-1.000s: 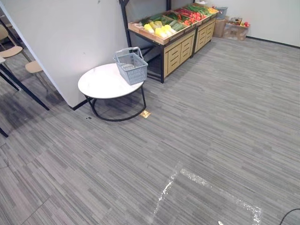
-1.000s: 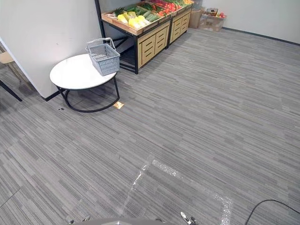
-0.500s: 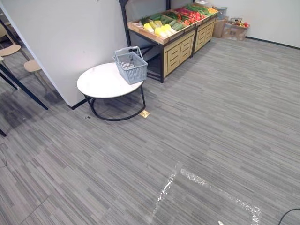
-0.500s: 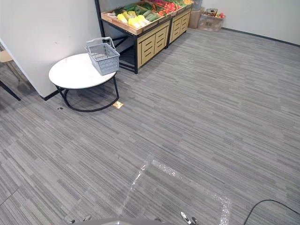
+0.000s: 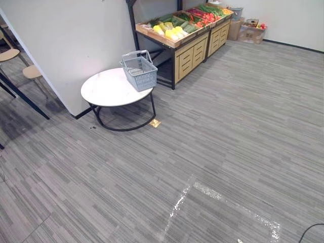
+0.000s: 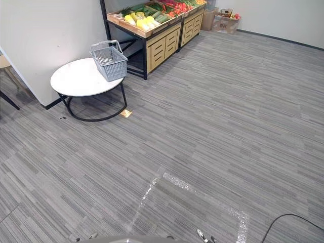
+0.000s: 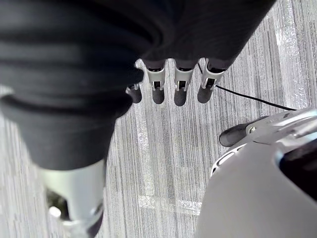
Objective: Pick vegetable in the basket
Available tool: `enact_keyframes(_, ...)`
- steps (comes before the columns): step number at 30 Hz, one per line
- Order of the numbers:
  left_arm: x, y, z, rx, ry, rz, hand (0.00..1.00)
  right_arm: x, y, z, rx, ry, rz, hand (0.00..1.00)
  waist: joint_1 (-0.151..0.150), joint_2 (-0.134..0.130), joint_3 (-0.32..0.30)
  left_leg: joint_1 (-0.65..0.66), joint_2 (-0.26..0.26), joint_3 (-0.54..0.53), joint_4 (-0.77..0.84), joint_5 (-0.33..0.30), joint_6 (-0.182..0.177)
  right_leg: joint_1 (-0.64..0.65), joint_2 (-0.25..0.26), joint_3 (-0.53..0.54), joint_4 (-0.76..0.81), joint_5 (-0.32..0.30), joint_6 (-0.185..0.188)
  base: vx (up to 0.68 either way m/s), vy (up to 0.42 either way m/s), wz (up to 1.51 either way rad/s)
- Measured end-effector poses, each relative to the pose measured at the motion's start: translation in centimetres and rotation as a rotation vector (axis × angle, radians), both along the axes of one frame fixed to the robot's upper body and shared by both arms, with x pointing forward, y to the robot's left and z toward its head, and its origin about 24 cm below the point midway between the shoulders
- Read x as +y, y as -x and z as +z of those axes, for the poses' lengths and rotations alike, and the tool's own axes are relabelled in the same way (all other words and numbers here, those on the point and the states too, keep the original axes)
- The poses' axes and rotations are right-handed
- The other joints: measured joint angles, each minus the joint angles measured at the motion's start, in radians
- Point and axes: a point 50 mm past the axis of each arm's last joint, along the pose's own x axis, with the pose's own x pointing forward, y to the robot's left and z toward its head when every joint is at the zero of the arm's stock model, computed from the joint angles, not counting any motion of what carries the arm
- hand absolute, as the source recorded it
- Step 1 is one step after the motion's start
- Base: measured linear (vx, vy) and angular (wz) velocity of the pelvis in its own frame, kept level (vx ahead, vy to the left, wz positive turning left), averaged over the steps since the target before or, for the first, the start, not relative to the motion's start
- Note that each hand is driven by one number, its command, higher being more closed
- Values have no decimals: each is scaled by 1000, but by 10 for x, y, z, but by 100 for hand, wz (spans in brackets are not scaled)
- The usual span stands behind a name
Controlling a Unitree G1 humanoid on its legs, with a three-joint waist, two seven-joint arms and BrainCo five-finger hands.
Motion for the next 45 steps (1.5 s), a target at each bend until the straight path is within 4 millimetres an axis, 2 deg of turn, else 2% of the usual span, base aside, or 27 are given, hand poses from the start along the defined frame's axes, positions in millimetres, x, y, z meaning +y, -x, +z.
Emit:
enact_keyframes(2,1,0,0,-2,-9,5,0,1,-1,0,-19,-14,8,0,0,0,4,-7,0,-4,13,-3,-3,0,-2,-3,8,-2,-1,-3,-1,6)
enact_keyframes(5,4,-6,3,-39,-36,50,0,2,-10,3,-96,-65,57,0,0,8,51,-91,21,-6,232,-115,-17,-21,-3,-6,97,-63,-28,-49,-21,3)
enact_keyframes(6,4,-4,3,-37,-38,68,0,1,-12,4,-118,-75,85,0,2,14,57,-139,43,-1,337,-161,-48,-37,4,-4,135,-89,-37,-97,-23,0)
enact_keyframes(8,8,-3,4,-46,-48,117,0,6,-18,5,-153,-91,125,0,2,6,67,-234,69,44,547,-163,-53,-50,2,-9,176,-112,-51,-82,-16,12)
enact_keyframes(10,3,-3,4,-68,-33,183,0,5,-19,7,-171,-92,159,0,6,8,89,-339,108,89,762,-104,-38,-48,-10,-9,224,-139,-54,-30,10,7)
enact_keyframes(11,5,1,4,-62,-38,190,0,5,-22,8,-191,-93,169,0,8,0,101,-377,118,104,832,-112,-12,-36,-31,-8,235,-152,-54,24,52,2)
enact_keyframes(14,0,9,3,-43,-23,189,0,0,-25,10,-207,-83,180,0,7,9,109,-384,126,124,738,-155,-28,-1,-72,8,228,-161,-39,99,139,-6)
enact_keyframes(18,-12,19,0,-21,13,172,0,-9,-27,13,-236,-77,215,0,8,51,116,-383,142,60,308,-64,-86,16,-102,43,182,-172,-22,182,273,-13)
enact_keyframes(20,-17,27,-2,11,42,167,0,-12,-28,15,-256,-67,230,0,9,68,121,-399,185,36,307,-57,-95,47,-98,67,159,-189,6,337,396,-24)
enact_keyframes(21,-19,36,-3,44,64,156,0,-10,-27,14,-255,-72,230,0,9,67,122,-394,189,58,354,-1,-95,78,-114,96,157,-204,31,389,409,-15)
enact_keyframes(23,-13,43,-2,62,61,110,0,-2,-23,11,-238,-103,225,0,14,34,105,-386,144,93,411,-7,-70,103,-166,122,185,-213,38,385,334,-7)
enact_keyframes(24,-7,40,-2,63,57,68,0,2,-24,10,-243,-117,223,0,17,19,99,-381,115,102,420,-31,-34,75,-190,138,285,-217,41,362,238,16)
enact_keyframes(26,-5,31,-1,42,59,41,0,2,-31,11,-258,-109,215,0,16,14,95,-354,86,103,401,-48,-6,-19,-202,161,565,-215,54,356,214,28)
enact_keyframes(27,2,28,0,45,46,10,0,5,-32,11,-258,-111,217,0,8,-16,85,-328,49,106,397,-62,15,-74,-225,158,751,-161,74,377,141,22)
enact_keyframes(28,11,25,1,58,31,-18,0,8,-34,10,-255,-113,217,0,10,-50,68,-306,14,121,408,-88,27,-100,-278,138,833,-123,69,382,117,13)
enact_keyframes(29,11,27,1,64,32,-20,0,10,-37,10,-260,-116,214,0,10,-53,69,-291,2,125,407,-101,27,-119,-297,130,883,-86,55,367,106,2)
enact_keyframes(30,11,28,1,74,36,-26,0,7,-37,11,-262,-94,202,0,5,-60,70,-251,-17,126,374,-112,37,-154,-338,105,957,31,45,276,86,-1)
enact_keyframes(31,10,26,1,72,37,-33,0,5,-38,12,-265,-85,197,0,0,-53,64,-224,-24,124,346,-113,39,-169,-347,104,981,100,43,442,116,2)
enact_keyframes(32,8,24,1,63,38,-33,0,2,-38,12,-270,-77,188,0,-4,-30,52,-184,-30,117,302,-115,49,-203,-353,93,1046,77,34,457,63,-1)
enact_keyframes(34,14,14,2,49,1,-21,0,8,-42,13,-299,-93,123,0,-11,-44,58,-107,-24,96,247,-123,66,-268,-344,-20,1111,-132,17,371,3,7)
enact_keyframes(36,13,4,2,33,-7,-20,0,8,-45,14,-320,-86,94,0,-27,-29,66,-41,11,94,207,-128,58,-306,-296,-118,1036,-224,8,374,-91,14)
enact_keyframes(39,9,-11,3,-5,-5,-17,0,3,-44,16,-338,-60,92,0,-28,-6,78,30,72,92,181,-154,17,-385,-216,-171,798,-242,-4,411,-160,15)
enact_keyframes(41,7,-20,3,-39,-1,15,0,4,-36,16,-337,-48,76,0,-28,0,82,78,110,74,154,-182,-22,-441,-191,-154,566,-173,24,477,-273,30)
enact_keyframes(42,6,-22,3,-50,-1,37,0,5,-30,15,-328,-49,69,0,-28,-1,87,96,123,65,146,-207,-37,-446,-183,-116,436,-106,28,477,-344,36)
enact_keyframes(43,6,-21,3,-58,3,75,0,7,-23,14,-315,-55,52,0,-25,-2,93,130,136,58,141,-244,-68,-435,-179,-60,315,27,56,501,-366,26)
enact_keyframes(44,2,-20,3,-59,13,98,0,4,-22,14,-316,-44,50,0,-22,0,93,150,148,66,141,-260,-72,-423,-164,-60,326,80,48,495,-330,21)
enact_keyframes(45,-4,-22,2,-69,33,130,0,-4,-30,18,-336,-14,65,0,-24,34,114,166,172,68,170,-261,-68,-429,-146,-66,403,35,13,471,-288,10)
